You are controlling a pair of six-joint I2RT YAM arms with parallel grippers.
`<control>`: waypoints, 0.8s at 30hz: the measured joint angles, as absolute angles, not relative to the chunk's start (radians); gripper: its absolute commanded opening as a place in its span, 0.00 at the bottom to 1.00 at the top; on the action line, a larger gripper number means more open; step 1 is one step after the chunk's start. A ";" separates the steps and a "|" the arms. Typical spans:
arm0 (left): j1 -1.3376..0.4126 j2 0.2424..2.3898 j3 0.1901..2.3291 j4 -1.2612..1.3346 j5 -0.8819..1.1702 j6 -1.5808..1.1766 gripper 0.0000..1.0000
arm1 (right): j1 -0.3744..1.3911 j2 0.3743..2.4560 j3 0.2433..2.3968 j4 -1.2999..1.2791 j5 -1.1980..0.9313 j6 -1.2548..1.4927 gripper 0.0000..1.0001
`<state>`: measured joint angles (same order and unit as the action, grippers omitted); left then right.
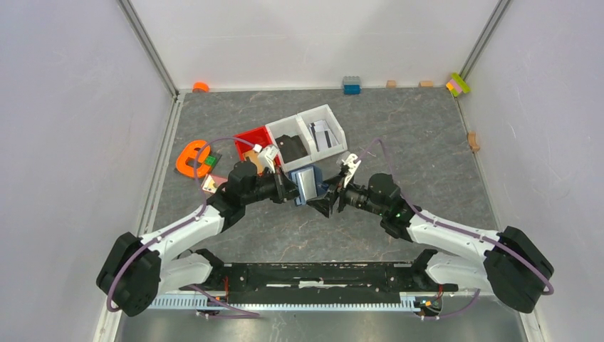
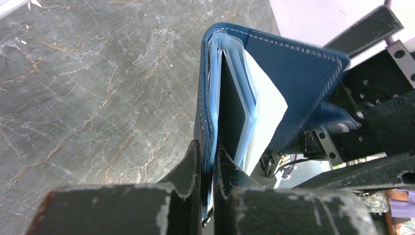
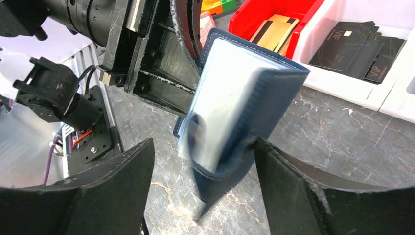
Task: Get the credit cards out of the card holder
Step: Remove the credit card from the card holder.
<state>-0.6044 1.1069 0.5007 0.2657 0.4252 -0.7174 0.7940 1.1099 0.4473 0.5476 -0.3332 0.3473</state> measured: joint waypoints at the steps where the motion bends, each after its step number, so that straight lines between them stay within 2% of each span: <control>1: -0.604 1.112 0.503 0.258 0.423 -0.717 0.03 | 0.807 1.119 0.455 0.537 -0.320 0.337 0.73; 10: -0.614 1.152 0.523 0.217 0.416 -0.717 0.02 | 0.896 1.203 0.514 0.467 -0.215 0.270 0.71; 12: -0.617 1.161 0.527 0.213 0.412 -0.717 0.02 | 0.900 1.216 0.520 0.459 -0.204 0.263 0.73; 14: -0.619 1.169 0.529 0.212 0.408 -0.717 0.03 | 0.902 1.225 0.524 0.453 -0.198 0.259 0.82; 16: -0.623 1.170 0.529 0.211 0.402 -0.717 0.03 | 0.903 1.229 0.527 0.447 -0.191 0.255 0.84; 21: -0.630 1.170 0.529 0.211 0.397 -0.717 0.03 | 0.909 1.248 0.548 0.422 -0.155 0.248 0.79; 24: -0.630 1.170 0.529 0.211 0.394 -0.717 0.03 | 0.910 1.269 0.567 0.400 -0.131 0.240 0.72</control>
